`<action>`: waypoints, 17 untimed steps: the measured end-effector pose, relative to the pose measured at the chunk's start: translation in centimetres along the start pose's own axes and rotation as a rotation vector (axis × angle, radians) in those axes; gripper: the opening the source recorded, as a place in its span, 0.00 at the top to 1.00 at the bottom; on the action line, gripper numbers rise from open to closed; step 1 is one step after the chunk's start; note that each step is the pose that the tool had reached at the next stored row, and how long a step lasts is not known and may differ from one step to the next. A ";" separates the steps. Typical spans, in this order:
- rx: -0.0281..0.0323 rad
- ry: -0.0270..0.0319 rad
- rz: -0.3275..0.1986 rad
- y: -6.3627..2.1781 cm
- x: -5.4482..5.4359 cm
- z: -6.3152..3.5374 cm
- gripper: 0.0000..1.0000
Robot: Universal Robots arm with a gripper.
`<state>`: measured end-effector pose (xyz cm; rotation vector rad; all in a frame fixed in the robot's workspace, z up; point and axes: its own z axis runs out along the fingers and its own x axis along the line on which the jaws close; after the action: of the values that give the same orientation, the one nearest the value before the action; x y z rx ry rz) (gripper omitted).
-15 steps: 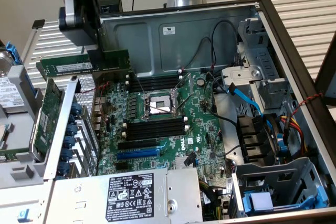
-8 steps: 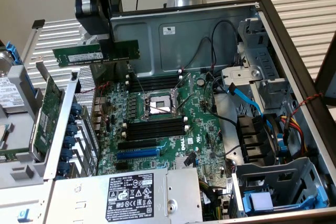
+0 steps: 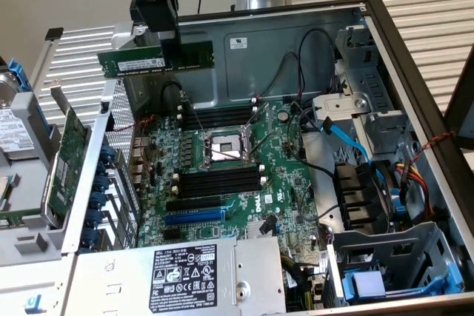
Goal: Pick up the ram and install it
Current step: 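Pick up the ram and move it above insertion slot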
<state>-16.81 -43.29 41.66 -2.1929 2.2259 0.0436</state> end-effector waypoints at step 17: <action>0.0058 0.0035 0.007 -3.83 -1.8 0.07 0.87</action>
<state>-12.95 -41.51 41.62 -2.1843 2.2325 0.0334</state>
